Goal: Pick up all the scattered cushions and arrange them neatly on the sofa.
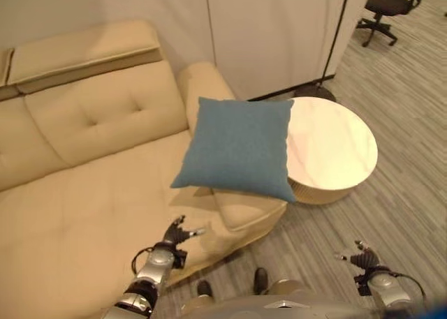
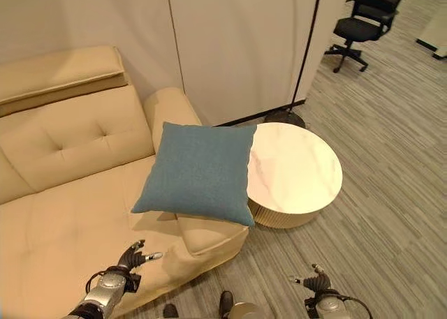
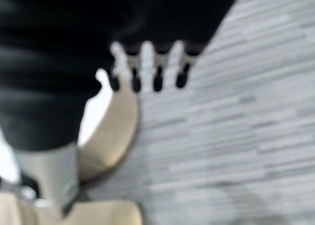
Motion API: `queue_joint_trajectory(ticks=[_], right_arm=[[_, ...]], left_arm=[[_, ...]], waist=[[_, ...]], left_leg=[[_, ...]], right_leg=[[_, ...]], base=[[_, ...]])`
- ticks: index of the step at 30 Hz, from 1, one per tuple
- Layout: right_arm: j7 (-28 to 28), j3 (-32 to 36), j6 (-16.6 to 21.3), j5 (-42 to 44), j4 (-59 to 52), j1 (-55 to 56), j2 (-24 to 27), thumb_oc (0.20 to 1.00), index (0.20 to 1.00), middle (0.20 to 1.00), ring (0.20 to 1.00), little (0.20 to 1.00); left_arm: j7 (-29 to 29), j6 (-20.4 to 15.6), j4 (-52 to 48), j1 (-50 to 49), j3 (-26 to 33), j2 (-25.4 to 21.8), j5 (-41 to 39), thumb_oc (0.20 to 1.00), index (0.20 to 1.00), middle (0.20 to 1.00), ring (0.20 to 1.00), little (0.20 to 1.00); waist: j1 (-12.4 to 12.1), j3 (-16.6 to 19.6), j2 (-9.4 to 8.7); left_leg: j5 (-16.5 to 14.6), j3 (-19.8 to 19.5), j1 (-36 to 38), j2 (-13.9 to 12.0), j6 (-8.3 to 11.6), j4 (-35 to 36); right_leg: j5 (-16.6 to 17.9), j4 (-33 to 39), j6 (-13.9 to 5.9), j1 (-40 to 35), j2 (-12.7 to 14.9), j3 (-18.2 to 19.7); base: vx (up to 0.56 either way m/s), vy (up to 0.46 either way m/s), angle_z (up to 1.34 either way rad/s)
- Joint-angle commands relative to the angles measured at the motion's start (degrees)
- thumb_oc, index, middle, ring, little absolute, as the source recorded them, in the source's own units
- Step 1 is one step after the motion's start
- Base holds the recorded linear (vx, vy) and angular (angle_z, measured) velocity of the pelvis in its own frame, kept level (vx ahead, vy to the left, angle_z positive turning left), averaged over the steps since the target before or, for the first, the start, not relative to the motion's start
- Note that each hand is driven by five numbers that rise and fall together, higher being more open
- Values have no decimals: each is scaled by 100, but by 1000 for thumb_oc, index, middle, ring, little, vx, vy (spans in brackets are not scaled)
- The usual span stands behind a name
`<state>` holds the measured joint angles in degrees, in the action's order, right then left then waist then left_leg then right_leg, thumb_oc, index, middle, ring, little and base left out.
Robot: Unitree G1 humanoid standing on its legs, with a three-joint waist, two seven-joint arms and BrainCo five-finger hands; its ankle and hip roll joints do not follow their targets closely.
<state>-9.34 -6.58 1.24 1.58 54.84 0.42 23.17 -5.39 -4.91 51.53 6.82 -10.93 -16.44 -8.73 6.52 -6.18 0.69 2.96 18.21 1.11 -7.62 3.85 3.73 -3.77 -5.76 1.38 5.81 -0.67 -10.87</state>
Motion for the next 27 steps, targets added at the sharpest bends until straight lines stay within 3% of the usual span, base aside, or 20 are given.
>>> queue_joint_trajectory(ticks=[1,9,14,20,27], right_arm=[[-175,131,213,98,-398,-68,86,1000,1000,1000,1000,1000],[-239,609,242,-146,-1724,257,293,1000,1000,1000,1000,1000],[-362,760,269,-255,-2332,227,430,1000,1000,1000,1000,1000],[-535,584,358,102,-2611,-339,653,1000,1000,1000,1000,1000],[-814,116,480,516,-2515,-1632,873,1000,1000,1000,1000,1000]], left_arm=[[-243,-266,-352,-139,381,-337,-218,1000,1000,1000,1000,1000],[-461,-356,-1452,-551,1036,-543,-287,1000,1000,1000,1000,1000],[-696,-378,-1475,-398,1290,-649,-327,1000,1000,1000,1000,1000],[-857,-408,-1204,370,1049,-963,-512,1000,1000,1000,1000,1000],[-968,-550,-822,1795,523,-1164,-1220,1000,1000,1000,1000,1000]], waist=[[-111,-16,-372],[-100,57,-330],[-78,61,-285],[-53,-101,-269],[-46,-554,-326]], left_leg=[[-350,101,33,270,50,-304],[-435,280,267,443,-63,-90],[-436,316,366,512,-100,57],[-399,308,190,519,-90,40],[-276,209,-910,425,-55,-359]], right_leg=[[509,685,-1060,-519,1023,110],[727,854,-1239,-506,1160,239],[774,885,-1298,-480,1209,234],[826,862,-1313,-265,1236,215],[1005,674,-1257,695,1272,248]], base=[[37,102,-34],[38,68,-14],[33,37,-8],[-31,11,-2],[-151,-19,1]])
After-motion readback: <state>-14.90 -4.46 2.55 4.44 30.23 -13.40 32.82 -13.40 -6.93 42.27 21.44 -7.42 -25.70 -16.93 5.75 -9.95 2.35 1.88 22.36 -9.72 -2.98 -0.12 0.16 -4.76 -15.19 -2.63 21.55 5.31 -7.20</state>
